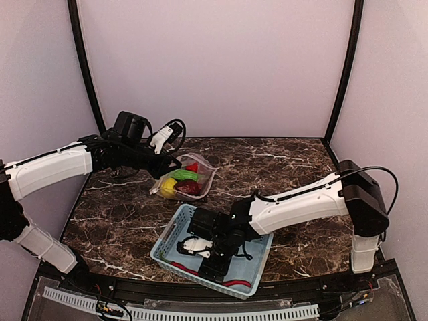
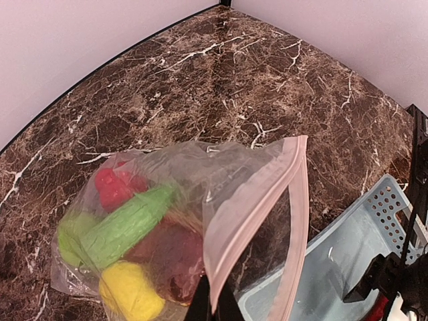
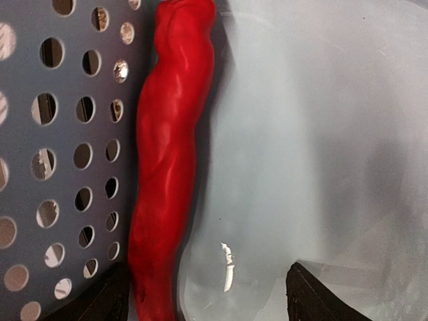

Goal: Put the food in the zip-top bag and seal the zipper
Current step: Pick up the fake vegetable from the bin.

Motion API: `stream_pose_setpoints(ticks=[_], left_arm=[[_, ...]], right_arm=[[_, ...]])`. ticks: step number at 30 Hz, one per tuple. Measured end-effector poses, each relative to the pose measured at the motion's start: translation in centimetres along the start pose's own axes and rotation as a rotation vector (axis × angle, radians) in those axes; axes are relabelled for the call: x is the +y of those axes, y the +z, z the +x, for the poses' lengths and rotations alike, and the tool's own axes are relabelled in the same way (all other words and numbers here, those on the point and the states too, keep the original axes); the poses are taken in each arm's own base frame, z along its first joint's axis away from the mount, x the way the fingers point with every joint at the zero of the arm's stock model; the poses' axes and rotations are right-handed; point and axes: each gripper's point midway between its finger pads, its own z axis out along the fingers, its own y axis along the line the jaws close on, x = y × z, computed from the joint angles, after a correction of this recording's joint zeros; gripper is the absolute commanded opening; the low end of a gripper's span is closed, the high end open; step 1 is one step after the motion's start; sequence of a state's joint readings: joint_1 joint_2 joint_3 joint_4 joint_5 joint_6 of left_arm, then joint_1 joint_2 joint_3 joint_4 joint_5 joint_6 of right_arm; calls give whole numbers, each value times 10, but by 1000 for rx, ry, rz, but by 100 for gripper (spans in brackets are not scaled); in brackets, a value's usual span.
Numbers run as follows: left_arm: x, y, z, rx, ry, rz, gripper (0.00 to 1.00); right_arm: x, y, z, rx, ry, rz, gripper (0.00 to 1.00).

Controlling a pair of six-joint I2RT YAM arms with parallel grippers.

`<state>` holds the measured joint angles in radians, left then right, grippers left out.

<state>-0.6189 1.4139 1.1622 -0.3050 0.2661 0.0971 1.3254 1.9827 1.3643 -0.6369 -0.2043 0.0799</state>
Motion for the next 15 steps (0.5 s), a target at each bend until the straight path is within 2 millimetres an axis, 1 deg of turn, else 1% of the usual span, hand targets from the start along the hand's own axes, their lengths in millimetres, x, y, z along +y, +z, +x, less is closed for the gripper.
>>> stream_pose_setpoints(ticks=[5, 6, 8, 11, 15], left_arm=[[0, 0, 0, 0, 0, 2, 1], [0, 0, 0, 0, 0, 2, 1], [0, 0, 0, 0, 0, 2, 1], [0, 0, 0, 0, 0, 2, 1], [0, 0, 0, 0, 0, 3, 1]], right_arm=[[-14, 1, -3, -5, 27, 94, 77], [-18, 0, -2, -3, 37, 120, 75], [-28, -1, 0, 2, 61, 179, 66], [-41, -4, 5, 13, 100, 260, 58], [-50, -7, 7, 16, 123, 310, 47]])
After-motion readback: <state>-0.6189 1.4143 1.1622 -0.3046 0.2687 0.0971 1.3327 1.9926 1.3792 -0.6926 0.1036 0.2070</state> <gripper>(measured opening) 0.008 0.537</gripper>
